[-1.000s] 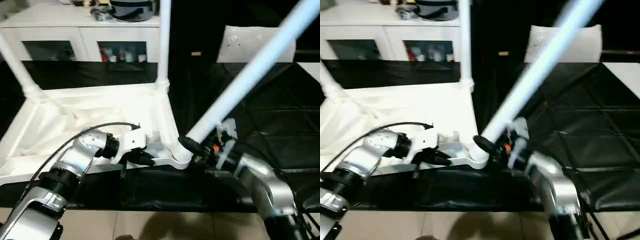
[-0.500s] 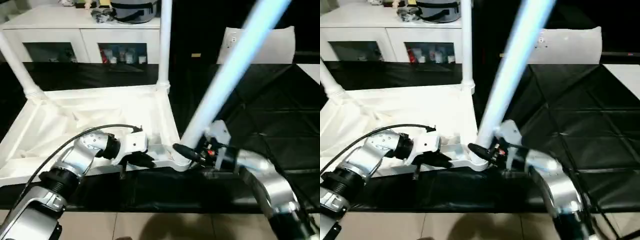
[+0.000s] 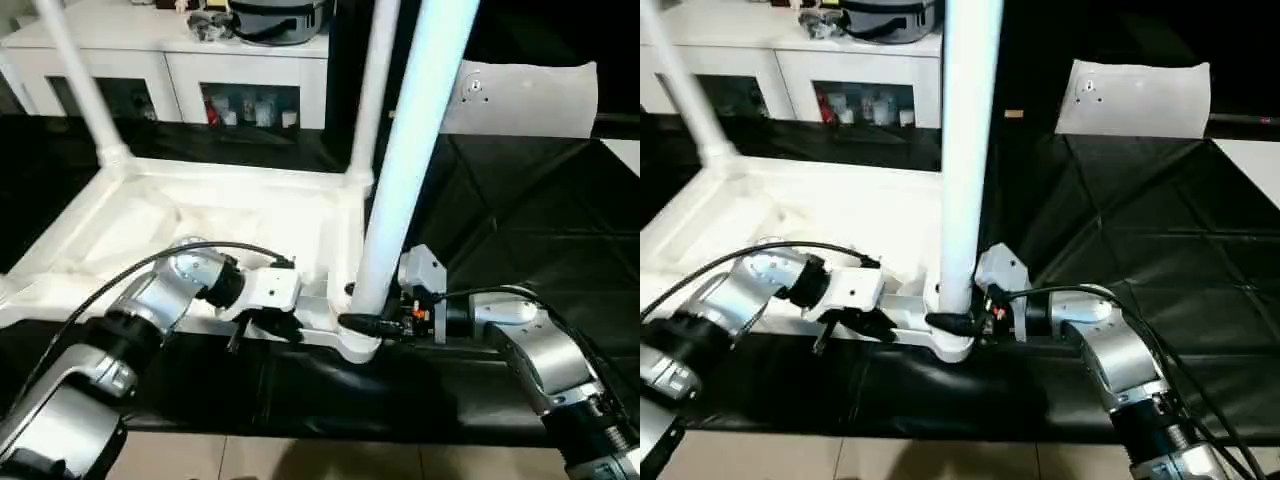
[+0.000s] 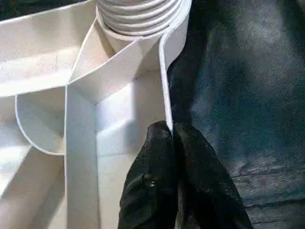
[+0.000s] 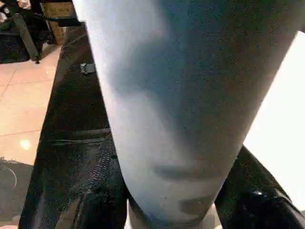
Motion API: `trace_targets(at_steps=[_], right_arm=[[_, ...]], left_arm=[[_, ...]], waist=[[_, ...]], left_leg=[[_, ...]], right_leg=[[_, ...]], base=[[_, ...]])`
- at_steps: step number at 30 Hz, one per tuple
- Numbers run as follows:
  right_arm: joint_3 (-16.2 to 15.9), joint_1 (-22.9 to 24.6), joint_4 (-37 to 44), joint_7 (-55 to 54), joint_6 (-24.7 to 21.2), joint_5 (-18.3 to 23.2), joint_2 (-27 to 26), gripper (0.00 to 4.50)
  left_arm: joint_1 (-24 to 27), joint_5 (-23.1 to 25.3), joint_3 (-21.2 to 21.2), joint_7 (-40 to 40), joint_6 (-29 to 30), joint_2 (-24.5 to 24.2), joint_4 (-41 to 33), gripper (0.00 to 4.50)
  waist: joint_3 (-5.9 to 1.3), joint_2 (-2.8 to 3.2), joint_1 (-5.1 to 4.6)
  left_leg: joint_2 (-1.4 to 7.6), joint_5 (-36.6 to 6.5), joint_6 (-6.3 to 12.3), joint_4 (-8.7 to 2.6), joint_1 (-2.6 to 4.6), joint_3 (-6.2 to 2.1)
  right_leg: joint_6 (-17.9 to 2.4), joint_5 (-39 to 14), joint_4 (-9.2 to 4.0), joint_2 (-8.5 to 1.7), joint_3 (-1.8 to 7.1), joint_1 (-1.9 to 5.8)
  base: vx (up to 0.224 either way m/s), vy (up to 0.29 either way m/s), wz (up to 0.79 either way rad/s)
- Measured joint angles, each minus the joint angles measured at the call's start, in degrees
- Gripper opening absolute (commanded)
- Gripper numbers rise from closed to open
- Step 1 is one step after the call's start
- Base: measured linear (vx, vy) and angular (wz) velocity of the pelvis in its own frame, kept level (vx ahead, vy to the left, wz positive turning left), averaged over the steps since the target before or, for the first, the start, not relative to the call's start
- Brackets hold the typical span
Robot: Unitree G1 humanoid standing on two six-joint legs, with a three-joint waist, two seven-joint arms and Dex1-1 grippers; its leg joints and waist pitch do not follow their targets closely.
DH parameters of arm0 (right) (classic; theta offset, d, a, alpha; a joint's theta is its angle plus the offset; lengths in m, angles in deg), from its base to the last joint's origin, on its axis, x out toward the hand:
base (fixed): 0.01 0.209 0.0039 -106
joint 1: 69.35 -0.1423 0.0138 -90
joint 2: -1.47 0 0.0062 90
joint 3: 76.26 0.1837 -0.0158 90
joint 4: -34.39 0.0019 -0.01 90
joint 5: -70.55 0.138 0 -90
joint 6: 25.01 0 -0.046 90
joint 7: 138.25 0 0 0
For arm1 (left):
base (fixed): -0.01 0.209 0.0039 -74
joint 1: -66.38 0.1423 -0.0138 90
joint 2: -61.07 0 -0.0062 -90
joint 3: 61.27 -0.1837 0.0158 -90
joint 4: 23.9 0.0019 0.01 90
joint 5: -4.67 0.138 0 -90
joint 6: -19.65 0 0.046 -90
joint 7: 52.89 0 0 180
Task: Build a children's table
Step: Insert table leg to table base
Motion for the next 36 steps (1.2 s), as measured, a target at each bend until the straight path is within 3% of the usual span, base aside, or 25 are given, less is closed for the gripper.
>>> trace_targets(at_steps=[12,16,20,26,30,32,35,36], right_arm=[[0.45,1.33,-0.2,-4.11,1.35,-0.99,-3.04,1.89],[2.43,1.88,-2.1,-11.47,1.97,-1.16,-8.07,1.89],[3.2,1.83,-3.26,-17.2,2.29,-1.41,-11.53,1.89],[5.46,-1.61,-8.1,-25.55,2.59,-3.57,-15.36,1.89],[7.24,-4.66,-11.51,-29.85,2.61,-3.79,-16.74,1.89],[7.61,-5.09,-11.92,-30.7,2.61,-3.93,-16.91,1.89],[8.08,-5.38,-12.61,-30.83,2.6,-4.2,-17.39,1.89],[8.17,-5.38,-12.72,-30.94,2.6,-4.24,-17.44,1.89]], left_arm=[[0.06,0.18,1.49,-0.91,1.21,-0.05,2.26,0.0],[3.92,-1.06,4.79,-4.2,6.31,-1.74,-2.33,0.0],[10.73,-2.01,9.13,-9.15,15.99,-2.7,-12.99,0.0],[15.76,-1.96,12.18,-17.03,28.56,0.75,-23.58,0.0],[16.61,-1.12,12.1,-21.95,35.56,4.66,-28.18,0.0],[16.61,-0.97,11.97,-22.68,36.87,5.61,-28.99,0.0],[16.34,-0.21,11.25,-22.97,37.4,5.59,-29.31,0.0],[16.13,0.25,10.87,-23.16,37.39,5.58,-29.29,0.0]], waist=[[-0.12,0.57,-0.37],[0.39,0.97,-1.9],[0.84,1.25,-3.45],[1.45,1.67,-6.41],[2.2,1.2,-7.23],[2.57,1.4,-7.78],[2.95,1.62,-7.75],[2.96,1.33,-7.69]], left_leg=[[0.01,0.0,-0.01,-0.19,0.1,0.01],[-0.03,0.0,-0.01,-0.2,0.13,-0.08],[-0.1,0.0,0.0,-0.17,0.06,-0.28],[-0.17,-0.02,0.03,-0.15,-0.14,-0.89],[-0.37,-0.1,0.16,-0.15,-0.08,-0.95],[-0.09,-0.18,0.28,-0.23,-0.03,-1.2],[-0.08,-0.2,0.29,-0.36,0.1,-1.39],[-0.11,-0.2,0.29,-0.47,0.6,-1.35]], right_leg=[[-0.05,-0.04,0.03,-0.01,-0.05,-0.08],[-0.03,-0.06,-0.07,-0.08,-0.21,-0.33],[-0.03,-0.06,-0.7,-0.16,-0.45,-0.4],[-0.03,-0.15,-2.79,-0.66,-2.03,-0.08],[0.0,-0.17,-3.27,-1.33,-2.9,-0.16],[0.0,-0.17,-4.12,-1.37,-3.88,0.03],[-0.01,-0.19,-3.86,-1.4,-4.03,0.72],[-0.01,-0.2,-3.75,-1.39,-3.93,0.55]], base=[[0.0,0.0,0.0],[0.0,0.0,0.0],[0.0,0.0,0.0],[-0.029,0.051,-0.14],[0.0,0.0,0.0],[0.0,0.0,0.0],[0.0,0.0,0.0],[0.0,0.0,0.0]])
